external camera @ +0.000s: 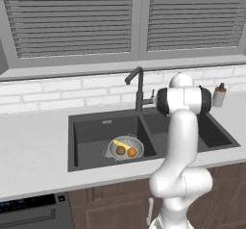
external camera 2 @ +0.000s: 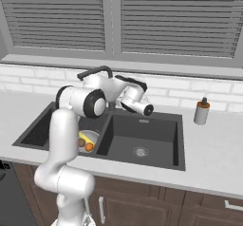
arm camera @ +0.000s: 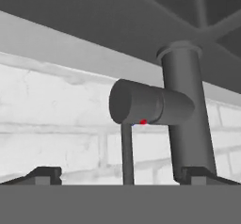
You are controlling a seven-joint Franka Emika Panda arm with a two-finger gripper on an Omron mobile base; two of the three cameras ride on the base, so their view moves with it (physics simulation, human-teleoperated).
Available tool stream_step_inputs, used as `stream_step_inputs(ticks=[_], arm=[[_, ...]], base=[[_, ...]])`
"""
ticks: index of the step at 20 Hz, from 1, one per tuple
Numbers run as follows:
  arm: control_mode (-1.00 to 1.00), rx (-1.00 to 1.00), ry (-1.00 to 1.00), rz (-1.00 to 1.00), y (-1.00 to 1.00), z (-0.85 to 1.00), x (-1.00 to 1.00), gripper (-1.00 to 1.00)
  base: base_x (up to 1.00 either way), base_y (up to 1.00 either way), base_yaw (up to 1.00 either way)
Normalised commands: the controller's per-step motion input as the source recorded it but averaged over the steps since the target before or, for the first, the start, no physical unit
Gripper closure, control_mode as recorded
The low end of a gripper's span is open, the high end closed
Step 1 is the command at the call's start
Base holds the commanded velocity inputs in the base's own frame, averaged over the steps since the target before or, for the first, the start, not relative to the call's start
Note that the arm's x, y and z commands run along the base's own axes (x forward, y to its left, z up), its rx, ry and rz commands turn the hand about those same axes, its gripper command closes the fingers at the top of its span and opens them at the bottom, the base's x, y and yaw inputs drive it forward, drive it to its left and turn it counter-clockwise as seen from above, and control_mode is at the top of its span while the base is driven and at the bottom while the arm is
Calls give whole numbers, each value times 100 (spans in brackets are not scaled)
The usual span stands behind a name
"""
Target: Put the colander in the sink, put the kiwi, banana, tangerine in the colander, and turn on the sink faucet and pour water over the colander.
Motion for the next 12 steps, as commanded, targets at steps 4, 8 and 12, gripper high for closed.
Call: stream_step_inputs(ticks=[4,8,12], arm=[[-100,3,0,0,15,-35,76,-100],[-100,1,0,0,18,-18,70,-100],[-100,0,-1,0,4,-4,68,-100]], base=[[0,0,0],[0,0,0],[0,0,0]])
